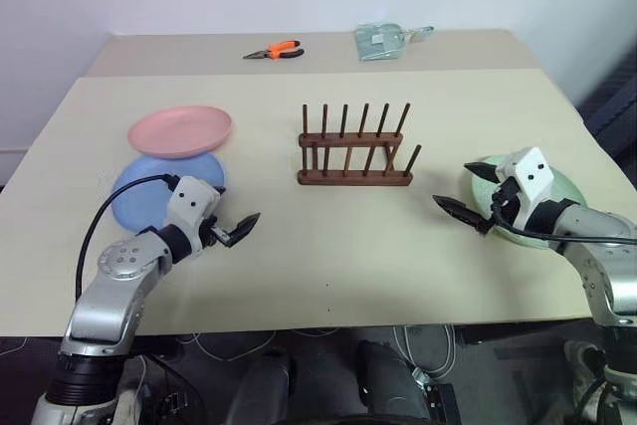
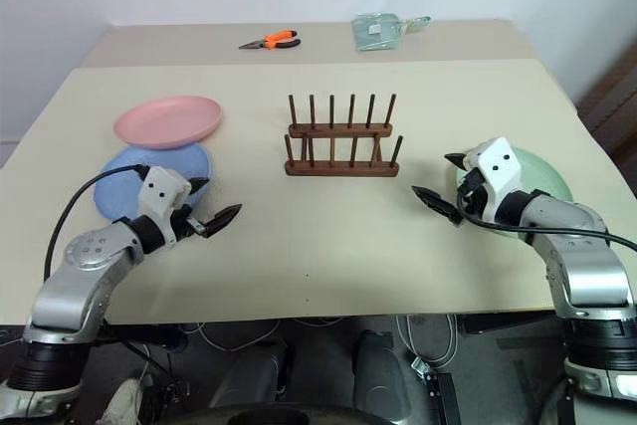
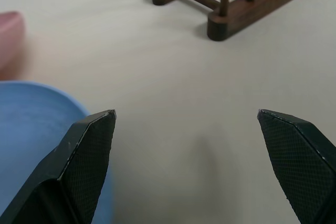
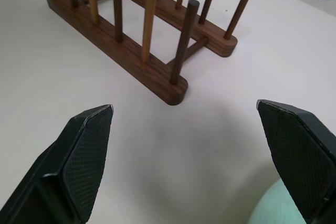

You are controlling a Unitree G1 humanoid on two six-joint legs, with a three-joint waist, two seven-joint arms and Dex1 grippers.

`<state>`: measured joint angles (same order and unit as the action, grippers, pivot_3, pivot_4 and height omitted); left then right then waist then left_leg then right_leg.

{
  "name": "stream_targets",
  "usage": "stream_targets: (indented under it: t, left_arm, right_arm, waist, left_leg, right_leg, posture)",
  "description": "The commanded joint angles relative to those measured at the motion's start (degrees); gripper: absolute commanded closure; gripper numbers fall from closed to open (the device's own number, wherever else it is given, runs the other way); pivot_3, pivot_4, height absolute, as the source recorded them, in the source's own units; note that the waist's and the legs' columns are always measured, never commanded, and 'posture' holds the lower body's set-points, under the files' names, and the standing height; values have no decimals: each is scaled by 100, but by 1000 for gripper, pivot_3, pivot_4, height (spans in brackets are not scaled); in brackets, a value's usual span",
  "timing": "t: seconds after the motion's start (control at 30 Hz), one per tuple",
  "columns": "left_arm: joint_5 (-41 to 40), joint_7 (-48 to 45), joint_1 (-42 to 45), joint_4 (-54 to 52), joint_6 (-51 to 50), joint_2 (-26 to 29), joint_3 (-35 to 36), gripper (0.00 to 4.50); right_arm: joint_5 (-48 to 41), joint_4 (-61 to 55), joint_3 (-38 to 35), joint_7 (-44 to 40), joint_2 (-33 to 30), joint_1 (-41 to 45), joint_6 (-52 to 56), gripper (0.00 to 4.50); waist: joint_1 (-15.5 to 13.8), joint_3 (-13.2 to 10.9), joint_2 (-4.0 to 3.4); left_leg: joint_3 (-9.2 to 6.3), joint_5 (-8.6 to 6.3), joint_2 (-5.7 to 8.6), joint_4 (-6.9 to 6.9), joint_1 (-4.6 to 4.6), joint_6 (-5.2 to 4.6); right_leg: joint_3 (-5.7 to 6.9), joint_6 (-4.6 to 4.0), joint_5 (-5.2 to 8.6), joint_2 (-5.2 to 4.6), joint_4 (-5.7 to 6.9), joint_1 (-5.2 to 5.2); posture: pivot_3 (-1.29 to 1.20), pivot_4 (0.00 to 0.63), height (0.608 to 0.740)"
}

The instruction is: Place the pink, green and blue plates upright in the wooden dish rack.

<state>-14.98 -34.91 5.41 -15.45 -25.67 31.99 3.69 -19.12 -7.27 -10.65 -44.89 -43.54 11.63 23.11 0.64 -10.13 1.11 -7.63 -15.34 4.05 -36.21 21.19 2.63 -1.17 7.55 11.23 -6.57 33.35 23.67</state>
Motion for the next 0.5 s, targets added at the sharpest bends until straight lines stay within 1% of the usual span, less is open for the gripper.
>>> stream_targets:
  t: [0.03, 0.1, 0.17, 0.3, 0.4, 0.5]
  left_arm:
    - [21, -69, 213, 132, 232, -57, -56, 67]
    - [64, -138, 342, 317, 362, -82, -139, 67]
    - [44, -302, 583, 626, 378, -100, -243, 67]
    - [425, -741, 1310, 1589, 684, -33, -775, 67]
    - [655, -938, 2132, 2585, 1006, -274, -1100, 67]
    - [1012, -1121, 3087, 3874, 1508, -698, -1501, 67]
  right_arm:
    - [211, 169, 75, 45, 40, 316, -421, 0]
    - [311, 296, 143, 48, 34, 407, -556, 0]
    - [203, 320, 184, -44, 58, 499, -412, 0]
    - [21, -111, 288, -96, 106, 396, -66, 0]
    - [292, -479, 390, 299, 316, 247, -203, 0]
    - [458, -858, 474, 615, 543, -45, -210, 0]
  waist:
    - [-2, 0, 0]
    - [-6, 0, 0]
    - [-21, 0, 0]
    - [-33, 0, 0]
    - [-36, 1, 2]
    - [-81, 2, 3]
  left_leg:
    - [0, 0, 0, 0, -1, 0]
    - [0, 0, 0, -1, 0, 0]
    - [0, 0, 1, -1, 0, 0]
    - [-2, 0, 3, -3, 2, 0]
    - [-4, 0, 4, -4, 3, 0]
    - [-5, 1, 7, -8, 4, 1]
  right_leg:
    - [0, 0, 0, 0, 0, 0]
    - [2, 1, -1, 0, 1, 0]
    - [2, 4, -2, 0, 0, -1]
    - [2, 9, -6, 0, -1, -2]
    - [4, 12, -7, 1, 1, -1]
    - [6, 14, -8, 0, 0, -3]
  posture:
    - [0, 150, 740]
    - [0, 150, 740]
    - [0, 150, 740]
    - [0, 150, 740]
    - [0, 150, 740]
    - [0, 150, 740]
